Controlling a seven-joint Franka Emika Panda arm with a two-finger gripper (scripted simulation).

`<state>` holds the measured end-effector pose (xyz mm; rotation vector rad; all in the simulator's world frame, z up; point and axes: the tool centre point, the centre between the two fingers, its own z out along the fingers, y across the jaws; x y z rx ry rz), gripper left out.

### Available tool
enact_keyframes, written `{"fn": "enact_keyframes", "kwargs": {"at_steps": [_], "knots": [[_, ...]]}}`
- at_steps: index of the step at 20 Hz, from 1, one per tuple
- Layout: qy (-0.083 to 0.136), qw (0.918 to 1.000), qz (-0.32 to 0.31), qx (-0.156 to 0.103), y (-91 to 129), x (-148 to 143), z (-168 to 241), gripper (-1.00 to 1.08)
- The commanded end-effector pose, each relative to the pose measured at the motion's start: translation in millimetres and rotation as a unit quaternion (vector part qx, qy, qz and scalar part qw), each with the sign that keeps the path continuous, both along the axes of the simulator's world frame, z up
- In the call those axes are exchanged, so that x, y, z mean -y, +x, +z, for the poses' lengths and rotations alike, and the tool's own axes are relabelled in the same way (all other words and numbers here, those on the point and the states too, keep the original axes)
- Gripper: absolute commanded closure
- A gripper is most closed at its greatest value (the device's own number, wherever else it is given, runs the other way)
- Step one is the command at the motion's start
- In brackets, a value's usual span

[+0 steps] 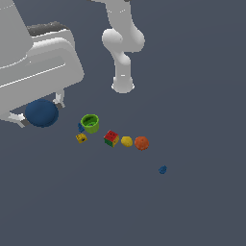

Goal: Pick up a designated object from a clutter of objects.

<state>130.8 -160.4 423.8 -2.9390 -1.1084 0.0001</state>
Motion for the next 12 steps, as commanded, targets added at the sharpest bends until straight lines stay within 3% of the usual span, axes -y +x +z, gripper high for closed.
{"fn": "enact_keyframes", "kwargs": {"at_steps": [1, 12], "knots": [[0.000, 1.0000, 0.000, 0.000, 1, 5, 8, 1.08], [0.000, 1.0000, 0.000, 0.000, 3, 13, 19, 1.08]]}}
